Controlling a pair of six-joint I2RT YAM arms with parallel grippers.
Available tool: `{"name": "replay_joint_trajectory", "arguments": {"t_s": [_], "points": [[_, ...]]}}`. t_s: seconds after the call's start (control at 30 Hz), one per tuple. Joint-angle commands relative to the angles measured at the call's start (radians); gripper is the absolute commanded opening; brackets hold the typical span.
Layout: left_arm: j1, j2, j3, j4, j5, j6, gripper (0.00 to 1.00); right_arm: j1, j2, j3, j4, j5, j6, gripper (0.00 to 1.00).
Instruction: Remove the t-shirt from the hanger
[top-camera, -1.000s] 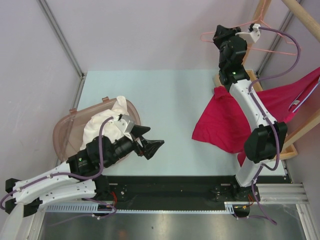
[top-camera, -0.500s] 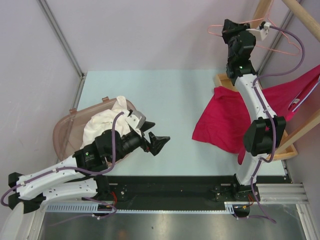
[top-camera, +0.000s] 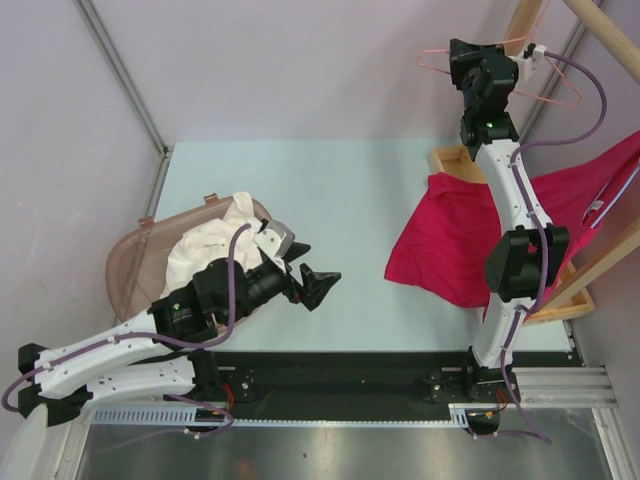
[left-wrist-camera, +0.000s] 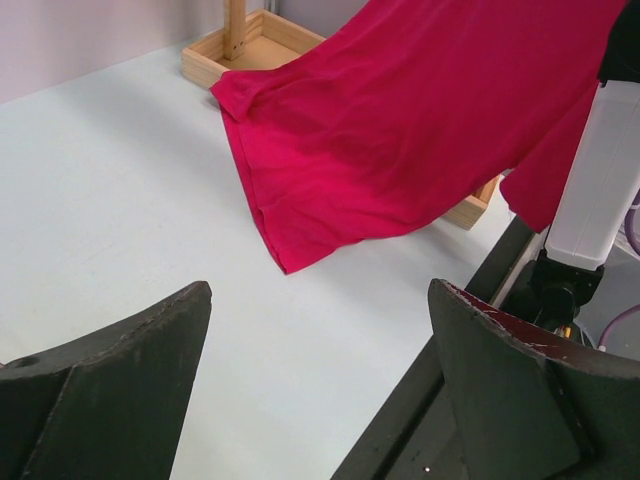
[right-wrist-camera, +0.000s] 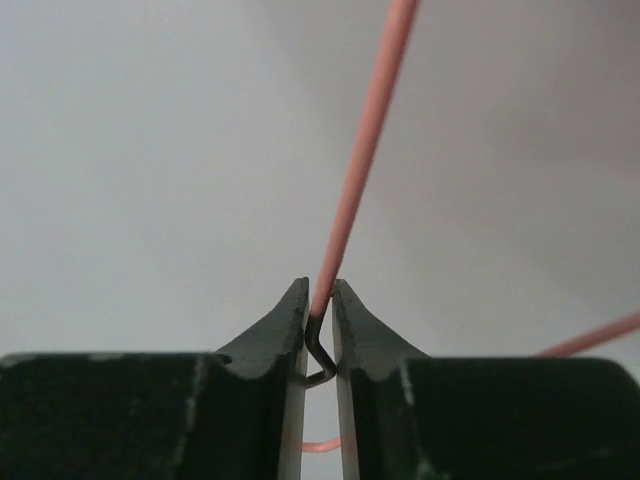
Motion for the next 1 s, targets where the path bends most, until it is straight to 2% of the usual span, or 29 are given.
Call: {"name": "replay_joint_trajectory", "arguments": {"t_s": [0.0, 0.07, 0.1, 0.2, 0.33, 0.37, 0.43, 0.57, 0.7, 0.8, 0.97], "points": [[-0.001, -0.012, 0.042, 0.025, 0.004, -0.001, 0.95, -0.004, -0.007, 0.035, -0.107, -0.001, 0.085, 0.24], [0.000, -0.026, 0.043, 0.025, 0.014, -0.010, 0.95, 0.004, -0.036, 0.009, -0.116, 0.010, 0.073, 0.30], [-0.001, -0.029, 0.040, 0.030, 0.016, -0.014, 0.95, 0.013, -0.042, 0.010, -0.153, 0.025, 0.062, 0.40], [-0.001, -0.041, 0.028, 0.039, 0.022, -0.026, 0.95, 0.021, -0.051, 0.059, -0.263, 0.031, 0.018, 0.55], [0.000, -0.052, 0.009, 0.039, 0.025, -0.046, 0.95, 0.038, -0.041, 0.193, -0.563, 0.085, -0.082, 0.79], [-0.001, -0.057, 0.003, 0.040, 0.031, -0.055, 0.95, 0.045, -0.057, 0.199, -0.593, 0.102, -0.138, 0.94], [0.000, -0.078, -0.018, 0.051, 0.048, -0.067, 0.95, 0.068, -0.077, 0.214, -0.689, 0.172, -0.191, 1.00], [-0.001, -0.109, -0.047, 0.042, 0.079, -0.084, 0.95, 0.116, -0.128, 0.236, -0.820, 0.253, -0.336, 1.00], [-0.001, -0.133, -0.076, 0.033, 0.109, -0.089, 0.95, 0.203, -0.139, 0.294, -1.009, 0.411, -0.499, 1.00], [0.000, -0.143, -0.090, 0.034, 0.136, -0.084, 0.95, 0.297, -0.210, 0.233, -1.093, 0.497, -0.600, 1.00], [-0.001, -0.127, -0.087, 0.042, 0.179, -0.073, 0.95, 0.464, -0.369, 0.039, -1.046, 0.559, -0.813, 1.00]]}}
